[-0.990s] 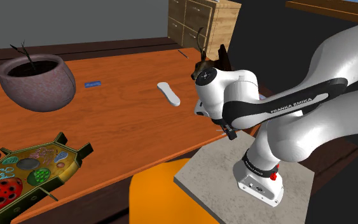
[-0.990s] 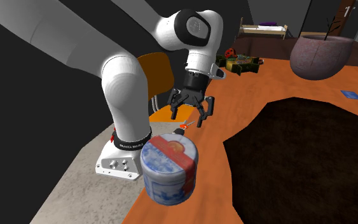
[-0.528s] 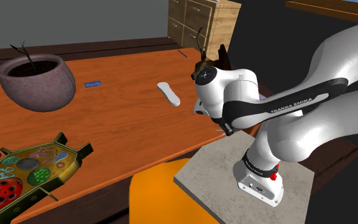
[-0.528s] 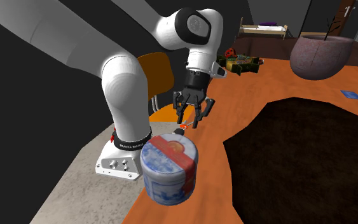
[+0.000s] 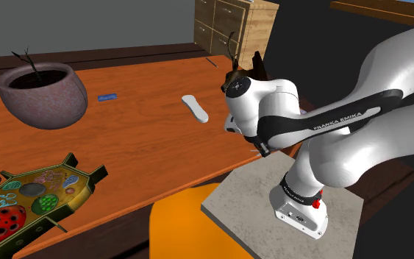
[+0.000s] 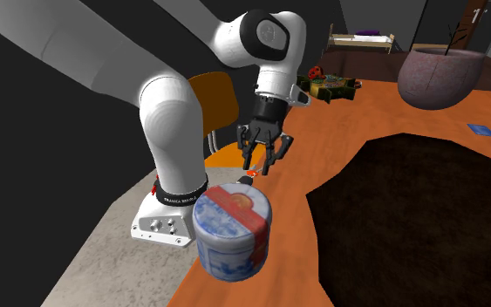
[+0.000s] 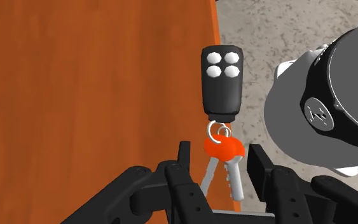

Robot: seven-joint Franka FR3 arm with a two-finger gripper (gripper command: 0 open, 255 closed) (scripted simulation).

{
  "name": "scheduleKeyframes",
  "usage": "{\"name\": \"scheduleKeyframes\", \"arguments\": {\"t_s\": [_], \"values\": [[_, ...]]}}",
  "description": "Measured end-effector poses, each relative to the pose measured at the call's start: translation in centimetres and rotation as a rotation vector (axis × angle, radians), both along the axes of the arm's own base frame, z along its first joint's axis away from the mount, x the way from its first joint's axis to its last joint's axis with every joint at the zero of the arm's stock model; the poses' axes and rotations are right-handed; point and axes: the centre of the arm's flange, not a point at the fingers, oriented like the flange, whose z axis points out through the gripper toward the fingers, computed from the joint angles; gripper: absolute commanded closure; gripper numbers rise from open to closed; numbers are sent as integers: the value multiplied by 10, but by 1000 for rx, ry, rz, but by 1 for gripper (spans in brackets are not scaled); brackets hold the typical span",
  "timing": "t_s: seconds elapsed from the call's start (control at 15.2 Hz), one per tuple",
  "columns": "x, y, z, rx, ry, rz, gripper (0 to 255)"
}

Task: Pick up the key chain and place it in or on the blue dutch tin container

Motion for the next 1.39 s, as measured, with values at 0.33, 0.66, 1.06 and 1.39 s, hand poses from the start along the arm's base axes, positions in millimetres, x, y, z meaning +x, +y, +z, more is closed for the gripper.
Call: {"name": "scheduleKeyframes", "arguments": {"t_s": [0.33,0.66,1.06,1.39], "values": [[-3,0,21,10,8,-7,255],[-4,-1,47,10,8,-7,255],[-2,-2,77,9,17,-13,255],[-1,-2,100,6,34,-15,255]]}}
